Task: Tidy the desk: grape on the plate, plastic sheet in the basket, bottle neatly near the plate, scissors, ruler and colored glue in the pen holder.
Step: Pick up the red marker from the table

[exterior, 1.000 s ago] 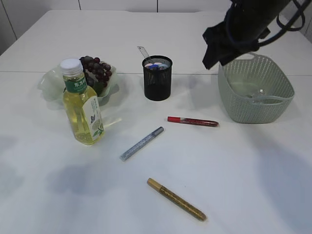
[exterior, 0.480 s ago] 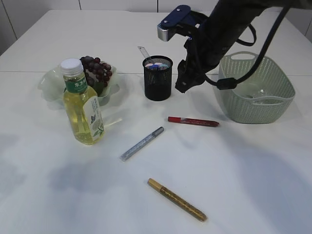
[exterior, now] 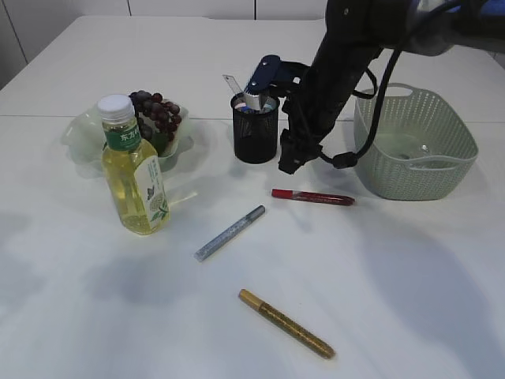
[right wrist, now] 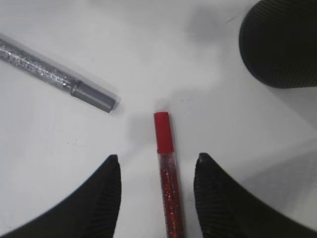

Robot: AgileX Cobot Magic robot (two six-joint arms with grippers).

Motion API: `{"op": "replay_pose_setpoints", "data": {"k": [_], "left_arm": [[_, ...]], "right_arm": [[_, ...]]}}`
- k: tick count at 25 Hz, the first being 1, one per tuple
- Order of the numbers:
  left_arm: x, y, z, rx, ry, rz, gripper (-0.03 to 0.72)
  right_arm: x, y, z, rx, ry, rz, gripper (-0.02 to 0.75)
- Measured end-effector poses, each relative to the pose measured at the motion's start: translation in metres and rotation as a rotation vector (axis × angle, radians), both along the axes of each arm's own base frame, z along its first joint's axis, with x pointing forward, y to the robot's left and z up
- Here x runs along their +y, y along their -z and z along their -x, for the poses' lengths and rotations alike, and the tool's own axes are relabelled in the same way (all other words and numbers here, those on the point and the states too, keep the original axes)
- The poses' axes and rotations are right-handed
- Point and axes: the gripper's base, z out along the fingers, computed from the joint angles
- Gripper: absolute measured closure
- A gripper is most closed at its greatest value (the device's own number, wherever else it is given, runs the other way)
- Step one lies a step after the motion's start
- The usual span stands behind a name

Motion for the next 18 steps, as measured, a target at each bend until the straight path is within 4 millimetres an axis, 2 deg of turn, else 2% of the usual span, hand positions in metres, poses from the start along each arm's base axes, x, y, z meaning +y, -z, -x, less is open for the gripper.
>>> {"op": "replay_pose_setpoints", "data": {"k": [5, 13, 18], "left_arm": [[0.000, 0.000, -0.001, -0.008, 0.002, 0.000, 0.291], [0.000, 0.000, -0.001, -0.012, 0.002, 0.001, 0.298], [0.000, -0.001, -0.002, -0.020, 0.002, 0.002, 0.302]], "right_arm": [[-0.008, 0.025, -0.010, 0.027, -0.073, 0.038, 0.351], [-0.029, 0.038, -0.019, 0.041, -0.073, 0.059, 0.351], [-0.028, 0.058, -0.021, 0.087, -0.066, 0.041, 0.351]]}}
